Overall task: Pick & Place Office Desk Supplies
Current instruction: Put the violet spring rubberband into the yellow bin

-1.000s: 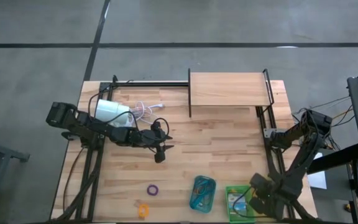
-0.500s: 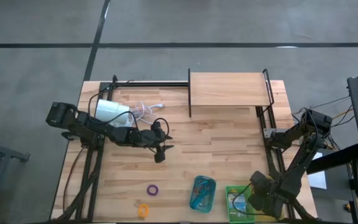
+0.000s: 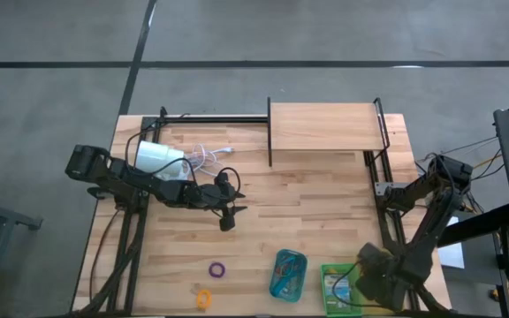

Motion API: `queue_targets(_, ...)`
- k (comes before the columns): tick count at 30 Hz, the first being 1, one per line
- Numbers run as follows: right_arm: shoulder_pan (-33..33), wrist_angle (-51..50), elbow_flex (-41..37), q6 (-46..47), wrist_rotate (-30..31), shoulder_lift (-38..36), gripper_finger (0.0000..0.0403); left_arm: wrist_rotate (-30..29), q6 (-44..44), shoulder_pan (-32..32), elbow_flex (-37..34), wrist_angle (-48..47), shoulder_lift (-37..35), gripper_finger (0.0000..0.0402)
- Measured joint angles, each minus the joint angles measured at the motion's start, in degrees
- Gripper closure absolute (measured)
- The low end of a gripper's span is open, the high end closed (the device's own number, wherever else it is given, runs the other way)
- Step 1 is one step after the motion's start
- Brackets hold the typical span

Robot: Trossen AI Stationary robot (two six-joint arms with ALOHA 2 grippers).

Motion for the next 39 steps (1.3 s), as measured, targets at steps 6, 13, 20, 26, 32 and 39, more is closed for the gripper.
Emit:
queue_targets(6,0.0,-13.62,8.01,-0.62,5.26,-0.3,0.027,-0.01,0.15,-0.01,0.0,-0.02,0.0,0.0211)
queue_targets(13,-0.29,-23.8,13.4,-8.49,27.19,-1.06,0.0266,0.0,0.15,-0.02,0.0,-0.04,0.0,0.0211)
queue_targets(20,-1.77,-23.79,9.92,-17.82,51.95,-6.68,0.0279,0.0,0.13,-0.01,0.0,-0.03,0.0,0.0211)
queue_targets(26,-6.72,-11.44,0.36,-27.91,61.3,-14.8,0.0286,0.0,0.13,-0.02,0.02,0.0,0.0,0.0211)
queue_targets(32,-14.79,18.47,-14.25,-54.63,61.85,-23.72,0.0276,0.0,0.13,0.0,0.02,0.0,0.0,0.0211)
queue_targets(39,-26.93,57.98,-31.95,-83.73,51.43,-30.94,0.0268,0.0,0.11,-0.02,0.02,-0.02,0.0,0.0211)
